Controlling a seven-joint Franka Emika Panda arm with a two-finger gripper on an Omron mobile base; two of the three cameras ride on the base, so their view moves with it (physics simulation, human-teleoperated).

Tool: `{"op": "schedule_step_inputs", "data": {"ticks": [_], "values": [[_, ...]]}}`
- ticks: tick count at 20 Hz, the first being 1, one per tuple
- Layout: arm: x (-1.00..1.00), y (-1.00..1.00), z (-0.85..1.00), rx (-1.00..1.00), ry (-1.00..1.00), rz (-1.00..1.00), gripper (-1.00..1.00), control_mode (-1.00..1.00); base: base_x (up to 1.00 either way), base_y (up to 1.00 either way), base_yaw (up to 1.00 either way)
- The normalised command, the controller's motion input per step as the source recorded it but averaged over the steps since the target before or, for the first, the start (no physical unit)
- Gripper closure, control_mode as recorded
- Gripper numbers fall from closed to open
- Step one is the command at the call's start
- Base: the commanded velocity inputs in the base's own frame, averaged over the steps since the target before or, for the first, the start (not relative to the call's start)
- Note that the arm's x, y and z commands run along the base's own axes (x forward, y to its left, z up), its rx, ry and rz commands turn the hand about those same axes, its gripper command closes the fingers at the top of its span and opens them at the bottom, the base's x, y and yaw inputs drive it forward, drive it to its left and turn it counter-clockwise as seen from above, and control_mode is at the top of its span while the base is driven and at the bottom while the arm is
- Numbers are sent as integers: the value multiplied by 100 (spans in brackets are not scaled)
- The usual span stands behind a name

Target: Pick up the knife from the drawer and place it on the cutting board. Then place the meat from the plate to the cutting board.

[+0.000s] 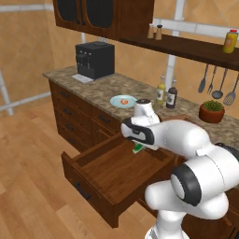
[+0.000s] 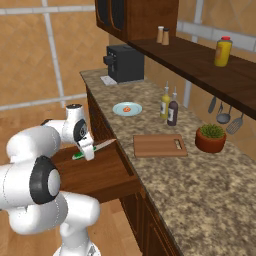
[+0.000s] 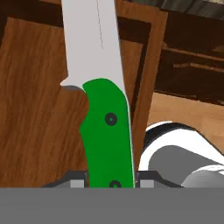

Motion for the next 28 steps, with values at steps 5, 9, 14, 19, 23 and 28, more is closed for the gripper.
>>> {"op": "schedule_step_inputs", "data": {"ticks": [5,9,14,19,23,28], "values": [[57,-54,65,0,0,-57,100,-100,0,0,0],[52,-77,13,1,-1,-33,100,-100,0,0,0],[59,-96,-1,14,0,-11,100,-100,0,0,0],[89,-79,-1,16,0,-6,100,-100,0,0,0],[94,-52,-15,0,0,2,100,-100,0,0,0],[61,-28,-61,-4,-1,-1,100,-100,0,0,0]]}}
